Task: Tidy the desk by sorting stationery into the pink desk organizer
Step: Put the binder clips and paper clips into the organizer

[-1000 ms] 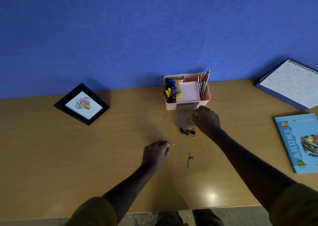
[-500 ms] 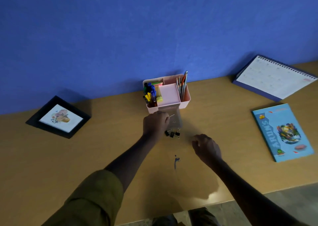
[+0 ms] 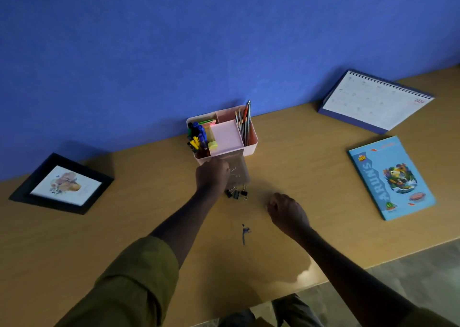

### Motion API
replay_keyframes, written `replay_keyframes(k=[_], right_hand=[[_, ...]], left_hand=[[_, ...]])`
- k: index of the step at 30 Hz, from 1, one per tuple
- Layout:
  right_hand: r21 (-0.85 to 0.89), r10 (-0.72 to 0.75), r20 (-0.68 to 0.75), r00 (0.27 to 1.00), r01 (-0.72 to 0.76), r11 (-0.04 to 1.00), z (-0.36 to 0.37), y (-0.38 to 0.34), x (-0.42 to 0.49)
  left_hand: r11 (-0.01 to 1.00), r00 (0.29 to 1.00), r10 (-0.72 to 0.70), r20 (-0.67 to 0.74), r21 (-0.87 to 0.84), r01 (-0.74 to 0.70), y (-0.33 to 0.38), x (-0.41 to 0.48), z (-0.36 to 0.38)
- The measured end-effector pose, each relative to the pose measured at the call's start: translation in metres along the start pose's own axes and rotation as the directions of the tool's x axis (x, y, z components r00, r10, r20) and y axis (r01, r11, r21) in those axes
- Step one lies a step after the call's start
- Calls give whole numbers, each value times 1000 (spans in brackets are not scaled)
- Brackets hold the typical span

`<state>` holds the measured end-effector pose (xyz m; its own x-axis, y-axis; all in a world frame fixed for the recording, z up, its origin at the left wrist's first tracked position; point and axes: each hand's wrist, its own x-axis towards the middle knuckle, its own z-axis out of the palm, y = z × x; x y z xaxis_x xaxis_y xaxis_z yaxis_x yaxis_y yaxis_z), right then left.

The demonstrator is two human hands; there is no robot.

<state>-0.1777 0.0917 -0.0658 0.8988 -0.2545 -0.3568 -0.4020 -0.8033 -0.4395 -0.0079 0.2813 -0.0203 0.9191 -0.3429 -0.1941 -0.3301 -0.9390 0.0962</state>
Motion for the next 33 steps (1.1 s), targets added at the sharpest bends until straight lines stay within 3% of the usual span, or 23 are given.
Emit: replay_keyframes(k=[6, 10, 15, 33], right_hand=[[13, 9, 26, 1000, -9, 1000, 0, 1, 3], [21, 0, 18, 1000, -1, 1000, 0, 1, 3], [30, -8, 15, 1000, 7, 1000, -1, 0, 3], [-3, 65, 38, 997, -64, 998, 1, -8, 2]], left_hand=[[972, 991, -22, -134, -234, -11, -17, -18, 0], [958, 966, -112, -232, -285, 43, -48, -50, 11], [955, 973, -192, -131, -254, 155, -80, -64, 23], [991, 992, -121, 44, -56, 124, -81, -36, 13]])
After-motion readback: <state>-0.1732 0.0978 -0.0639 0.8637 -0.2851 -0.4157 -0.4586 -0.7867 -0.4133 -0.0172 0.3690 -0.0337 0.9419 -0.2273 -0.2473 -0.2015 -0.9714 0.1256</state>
